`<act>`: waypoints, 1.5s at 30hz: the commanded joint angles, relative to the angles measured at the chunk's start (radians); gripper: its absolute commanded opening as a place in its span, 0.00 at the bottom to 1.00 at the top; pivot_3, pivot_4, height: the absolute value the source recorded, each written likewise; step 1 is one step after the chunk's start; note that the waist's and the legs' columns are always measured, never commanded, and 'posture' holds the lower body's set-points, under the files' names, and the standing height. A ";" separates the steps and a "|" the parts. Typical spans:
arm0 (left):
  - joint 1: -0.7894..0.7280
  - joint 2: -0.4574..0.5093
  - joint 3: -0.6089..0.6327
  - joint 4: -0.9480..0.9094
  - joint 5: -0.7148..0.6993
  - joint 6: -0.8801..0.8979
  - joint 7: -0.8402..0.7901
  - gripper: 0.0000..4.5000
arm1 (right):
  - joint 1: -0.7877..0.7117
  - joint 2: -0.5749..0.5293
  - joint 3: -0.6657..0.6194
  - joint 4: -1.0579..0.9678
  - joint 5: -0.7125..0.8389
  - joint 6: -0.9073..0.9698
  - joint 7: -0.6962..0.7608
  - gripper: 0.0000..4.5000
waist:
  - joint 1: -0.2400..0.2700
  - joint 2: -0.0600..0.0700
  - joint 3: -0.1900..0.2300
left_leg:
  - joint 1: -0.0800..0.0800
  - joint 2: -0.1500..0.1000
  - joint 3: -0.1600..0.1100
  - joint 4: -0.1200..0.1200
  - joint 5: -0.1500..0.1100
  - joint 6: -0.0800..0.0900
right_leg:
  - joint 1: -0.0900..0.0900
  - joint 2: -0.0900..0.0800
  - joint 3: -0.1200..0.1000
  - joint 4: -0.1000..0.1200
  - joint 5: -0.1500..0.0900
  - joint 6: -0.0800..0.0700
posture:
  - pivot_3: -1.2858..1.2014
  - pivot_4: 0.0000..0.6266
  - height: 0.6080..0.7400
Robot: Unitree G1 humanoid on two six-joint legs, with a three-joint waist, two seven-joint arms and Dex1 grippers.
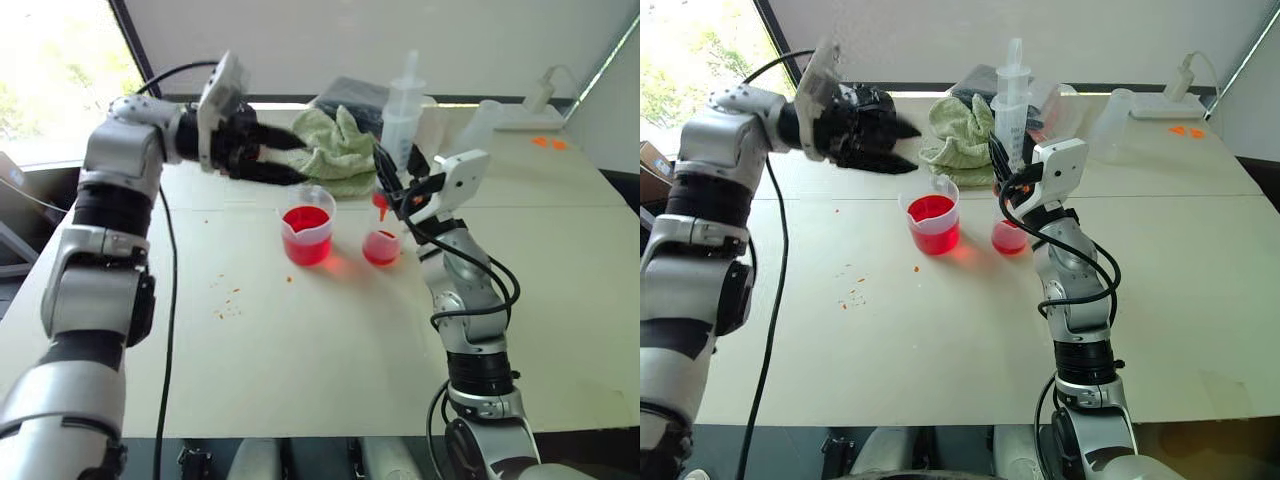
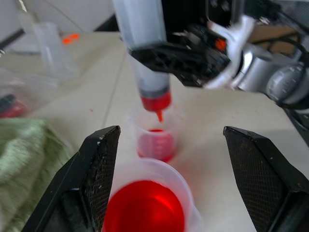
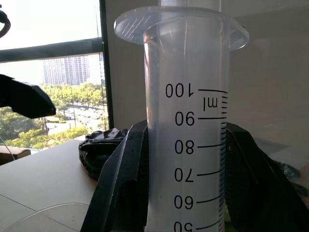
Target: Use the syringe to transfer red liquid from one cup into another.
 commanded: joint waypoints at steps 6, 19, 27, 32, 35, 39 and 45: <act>-0.244 -0.149 0.144 0.380 0.011 -0.154 0.150 0.79 | 0.001 0.008 0.004 -0.030 -0.008 -0.047 0.001 0.31 | 0.001 0.000 0.000 | -0.001 0.000 0.000 0.000 0.000 0.000 | -0.001 0.000 0.000 0.000 0.000 0.000 | 0.52 0.24 0.78; -0.350 -0.229 0.251 0.491 0.043 -0.138 0.217 0.79 | 0.045 0.001 0.018 -0.037 -0.013 -0.076 0.012 0.31 | 0.003 0.000 0.000 | -0.002 0.000 0.000 0.000 0.000 0.000 | -0.002 0.000 0.000 0.000 0.000 0.000 | 0.52 0.24 0.78; -0.350 -0.262 0.255 0.502 0.084 -0.110 0.193 0.79 | 0.063 -0.007 0.024 -0.049 -0.015 -0.080 0.030 0.31 | 0.002 0.000 0.000 | -0.002 0.000 0.000 0.000 0.000 0.000 | -0.002 0.000 0.000 0.000 0.000 0.000 | 0.52 0.24 0.78; -0.354 -0.279 0.246 0.504 0.117 -0.116 0.176 0.79 | 0.063 -0.012 0.020 -0.050 -0.017 -0.083 0.031 0.31 | 0.003 0.000 0.000 | -0.002 0.000 0.000 0.000 0.000 0.000 | -0.002 0.000 0.000 0.000 0.000 0.000 | 0.52 0.24 0.78; -0.360 -0.290 0.245 0.506 0.128 -0.110 0.162 0.79 | 0.066 -0.017 0.026 -0.052 -0.024 -0.090 0.035 0.31 | 0.003 0.000 0.000 | -0.002 0.000 0.000 0.000 0.000 0.000 | -0.002 0.000 0.000 0.000 0.000 0.000 | 0.52 0.24 0.78; -0.365 -0.304 0.240 0.509 0.144 -0.104 0.143 0.79 | 0.064 -0.025 0.028 -0.041 -0.032 -0.106 0.040 0.31 | 0.003 0.000 0.000 | -0.002 0.000 0.000 0.000 0.000 0.000 | -0.002 0.000 0.000 0.000 0.000 0.000 | 0.52 0.24 0.78; -0.364 -0.316 0.236 0.510 0.168 -0.103 0.126 0.79 | 0.045 -0.037 0.017 -0.009 -0.036 -0.129 0.047 0.31 | 0.003 0.000 0.000 | -0.002 0.000 0.000 0.000 0.000 0.000 | -0.002 0.000 0.000 0.000 0.000 0.000 | 0.52 0.24 0.78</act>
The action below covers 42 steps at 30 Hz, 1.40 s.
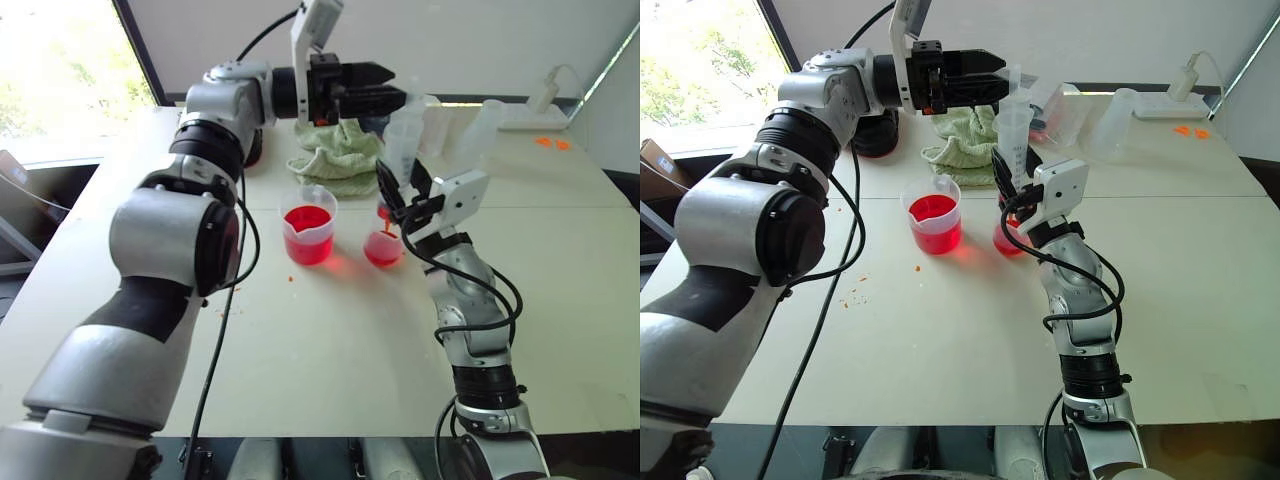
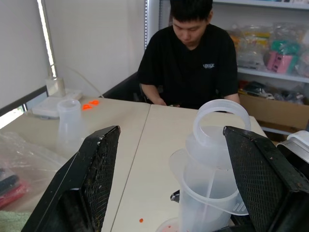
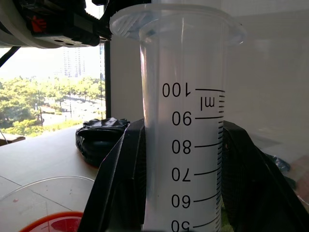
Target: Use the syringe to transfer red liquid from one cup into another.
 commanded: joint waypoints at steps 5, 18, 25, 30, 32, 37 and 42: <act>-0.021 -0.029 -0.009 -0.005 0.041 -0.009 -0.040 0.79 | -0.046 -0.011 -0.005 0.007 -0.006 -0.049 0.008 0.31 | 0.000 0.000 0.000 | 0.000 0.000 0.000 0.000 0.000 0.000 | 0.000 0.000 0.000 0.000 0.000 0.000 | 0.52 0.24 0.78; 0.011 -0.067 -0.017 -0.006 0.075 -0.031 -0.048 0.79 | -0.060 -0.015 -0.010 0.024 -0.012 -0.062 0.010 0.31 | 0.000 0.000 0.000 | 0.000 0.000 0.000 0.000 0.000 0.000 | 0.000 0.000 0.000 0.000 0.000 0.000 | 0.52 0.24 0.78; 0.027 -0.080 -0.022 -0.007 0.091 -0.043 -0.041 0.79 | -0.063 -0.018 -0.014 0.027 -0.013 -0.065 0.009 0.31 | 0.000 0.000 0.000 | 0.000 0.000 0.000 0.000 0.000 0.000 | 0.000 0.000 0.000 0.000 0.000 0.000 | 0.52 0.24 0.78; 0.041 -0.085 -0.028 -0.006 0.103 -0.045 -0.047 0.79 | -0.070 -0.020 -0.021 0.032 -0.014 -0.066 0.010 0.31 | 0.000 0.000 0.000 | 0.000 0.000 0.000 0.000 0.000 0.000 | 0.000 0.000 0.000 0.000 0.000 0.000 | 0.52 0.24 0.78; 0.048 -0.088 -0.035 -0.007 0.110 -0.046 -0.055 0.79 | -0.071 -0.021 -0.023 0.033 -0.013 -0.066 0.010 0.31 | 0.000 0.000 0.000 | 0.000 0.000 0.000 0.000 0.000 0.000 | 0.000 0.000 0.000 0.000 0.000 0.000 | 0.52 0.24 0.78; 0.066 -0.091 -0.052 -0.009 0.127 -0.051 -0.082 0.79 | -0.076 -0.023 -0.027 0.033 -0.013 -0.064 0.010 0.31 | 0.002 0.000 0.000 | 0.000 0.000 0.000 0.000 0.000 0.000 | 0.000 0.000 0.000 0.000 0.000 0.000 | 0.52 0.24 0.78; 0.071 -0.092 -0.057 -0.012 0.130 -0.051 -0.088 0.79 | -0.079 -0.028 -0.029 0.035 -0.013 -0.063 0.009 0.31 | -0.002 0.000 0.000 | 0.000 0.001 0.000 0.000 0.000 0.000 | -0.001 0.001 0.000 0.000 0.000 0.000 | 0.52 0.24 0.78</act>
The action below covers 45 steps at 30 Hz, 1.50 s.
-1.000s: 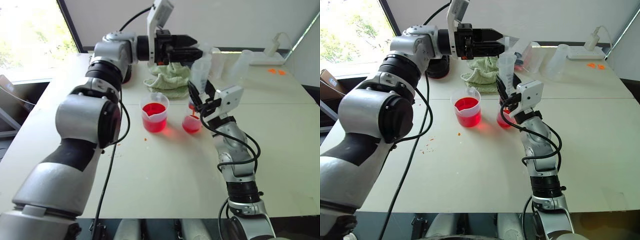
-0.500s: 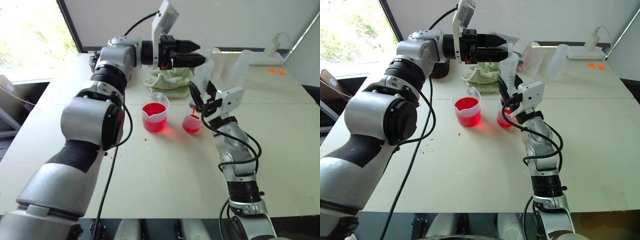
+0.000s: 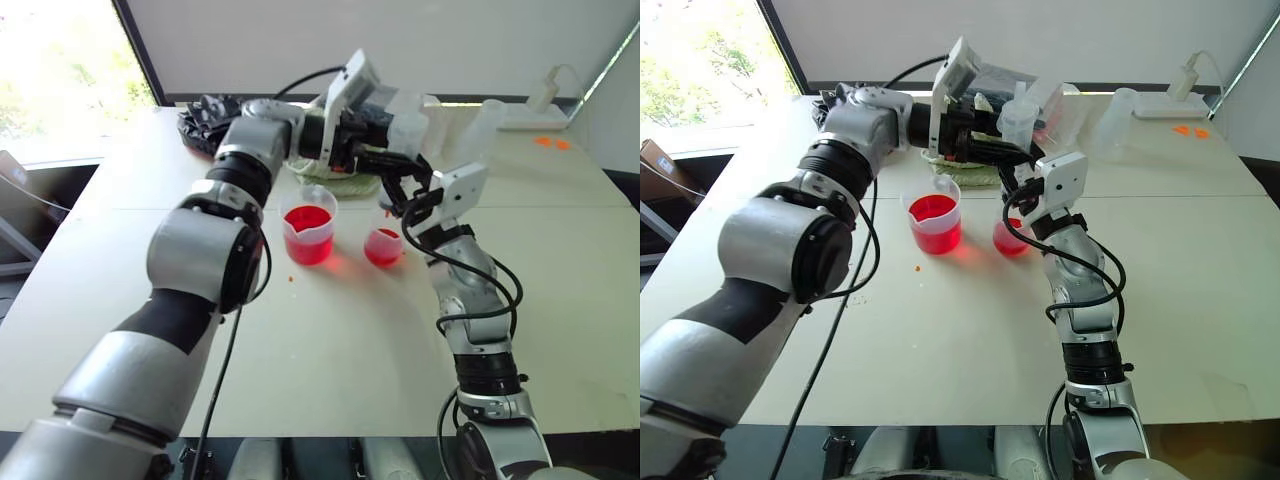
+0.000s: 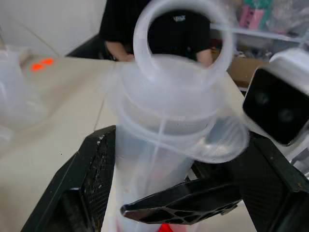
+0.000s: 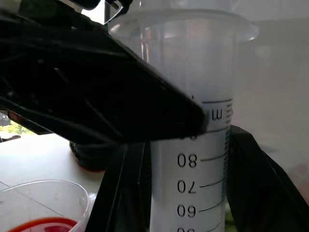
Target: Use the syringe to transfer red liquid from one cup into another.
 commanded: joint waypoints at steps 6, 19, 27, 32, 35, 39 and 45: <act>-0.020 0.009 -0.004 -0.011 0.002 -0.001 -0.014 0.79 | -0.030 -0.002 -0.012 -0.048 0.009 -0.025 -0.004 0.31 | 0.002 0.000 0.000 | 0.000 0.000 0.000 0.000 0.000 0.000 | 0.000 0.000 0.000 0.000 0.000 0.000 | 0.52 0.24 0.78; -0.048 0.101 0.047 -0.035 -0.053 0.018 -0.068 0.79 | -0.030 -0.013 -0.027 -0.042 0.024 -0.016 0.009 0.31 | 0.001 0.000 0.000 | 0.000 0.000 0.000 0.000 0.000 0.000 | 0.000 0.000 0.000 0.000 0.000 0.000 | 0.52 0.24 0.78; 0.012 0.222 -0.002 -0.124 -0.090 0.067 -0.195 0.79 | -0.029 -0.018 -0.038 -0.056 0.058 0.021 0.024 0.31 | 0.000 0.000 0.000 | 0.000 0.000 0.000 0.000 0.000 0.000 | 0.000 0.000 0.000 0.000 0.000 0.000 | 0.52 0.24 0.78; 0.175 0.350 -0.172 -0.362 -0.230 0.177 -0.201 0.79 | -0.026 -0.015 -0.040 -0.086 0.089 0.070 0.027 0.31 | -0.005 0.000 0.000 | 0.001 0.001 0.000 0.000 0.000 0.000 | 0.000 0.000 0.000 0.001 0.000 0.000 | 0.52 0.24 0.78; 0.274 0.439 -0.259 -0.523 -0.318 0.238 -0.201 0.79 | -0.026 -0.017 -0.043 -0.099 0.103 0.094 0.026 0.31 | -0.018 0.000 0.000 | 0.001 0.001 0.000 0.000 0.000 0.000 | 0.000 0.000 0.000 0.001 0.000 0.000 | 0.52 0.24 0.78; 0.414 0.585 -0.302 -0.754 -0.417 0.331 -0.201 0.79 | -0.028 -0.019 -0.045 -0.118 0.125 0.133 0.031 0.31 | -0.022 0.000 0.000 | 0.000 0.001 -0.002 0.000 0.000 -0.001 | 0.000 0.000 0.000 0.002 0.000 0.000 | 0.52 0.24 0.78; 0.550 0.699 -0.265 -0.955 -0.452 0.402 -0.201 0.79 | -0.037 -0.027 -0.046 -0.138 0.153 0.188 0.038 0.31 | -0.020 0.000 0.000 | 0.001 0.001 -0.002 0.001 0.000 -0.001 | 0.001 0.000 0.000 0.001 0.000 0.000 | 0.52 0.24 0.78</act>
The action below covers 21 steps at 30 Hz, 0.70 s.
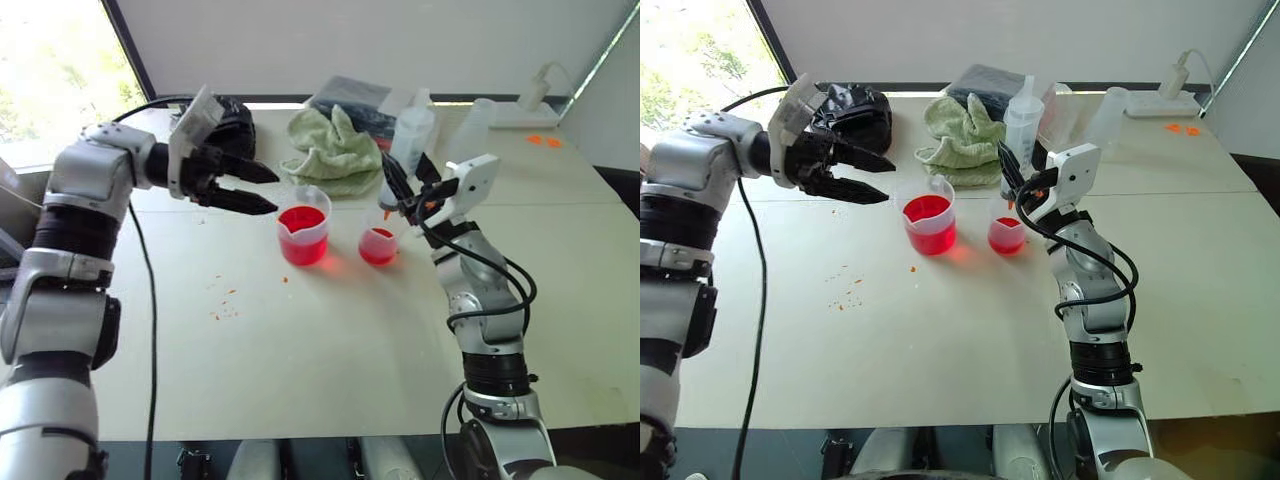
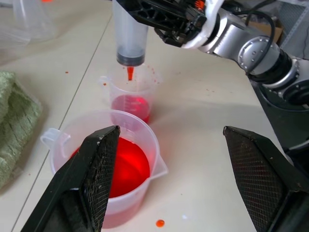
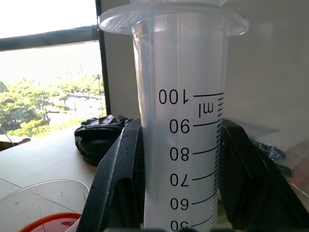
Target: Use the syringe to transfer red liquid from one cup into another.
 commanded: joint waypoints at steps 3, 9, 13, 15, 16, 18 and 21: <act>0.066 0.047 0.062 -0.140 -0.022 0.033 0.006 0.79 | -0.031 -0.021 -0.016 -0.086 0.053 0.079 0.002 0.31 | 0.002 0.000 0.000 | 0.000 0.000 0.000 0.000 0.000 0.000 | 0.000 0.000 0.000 0.000 0.000 0.000 | 0.52 0.24 0.78; 0.097 0.025 0.088 -0.174 -0.020 0.036 0.040 0.79 | -0.130 -0.106 -0.101 -0.176 0.199 0.388 -0.055 0.31 | 0.003 0.000 0.000 | 0.000 0.000 0.000 0.000 0.000 0.000 | 0.000 0.000 0.000 0.000 0.000 0.000 | 0.52 0.24 0.78; 0.135 0.027 0.106 -0.215 -0.028 0.039 0.044 0.79 | -0.286 -0.208 -0.207 -0.146 0.357 0.699 -0.123 0.31 | 0.001 0.000 0.000 | 0.000 0.000 0.000 0.000 0.000 0.000 | 0.000 0.000 0.000 0.000 0.000 0.000 | 0.52 0.24 0.78; 0.154 0.029 0.117 -0.235 -0.033 0.043 0.047 0.79 | -0.381 -0.257 -0.269 -0.070 0.412 0.839 -0.163 0.31 | 0.002 0.000 0.000 | 0.000 0.000 0.000 0.000 0.000 0.000 | 0.000 0.000 0.000 0.000 0.000 0.000 | 0.52 0.24 0.78; 0.166 0.030 0.122 -0.249 -0.036 0.046 0.050 0.79 | -0.436 -0.282 -0.304 -0.015 0.448 0.936 -0.179 0.31 | 0.002 0.000 0.000 | 0.000 0.000 0.000 0.000 0.000 0.000 | 0.000 0.000 0.000 -0.001 0.000 0.000 | 0.52 0.24 0.78; 0.187 0.033 0.131 -0.273 -0.042 0.054 0.055 0.79 | -0.525 -0.322 -0.350 0.081 0.489 1.083 -0.195 0.31 | 0.004 0.000 0.000 | 0.000 0.000 0.001 0.000 0.000 0.000 | 0.000 0.000 0.000 -0.001 0.000 0.000 | 0.52 0.24 0.78; 0.217 0.038 0.148 -0.308 -0.055 0.071 0.066 0.79 | -0.599 -0.400 -0.336 0.221 0.460 1.244 -0.189 0.31 | 0.007 0.000 0.000 | 0.000 0.000 0.001 -0.001 0.000 0.000 | 0.000 0.000 0.000 -0.001 0.000 0.000 | 0.52 0.24 0.78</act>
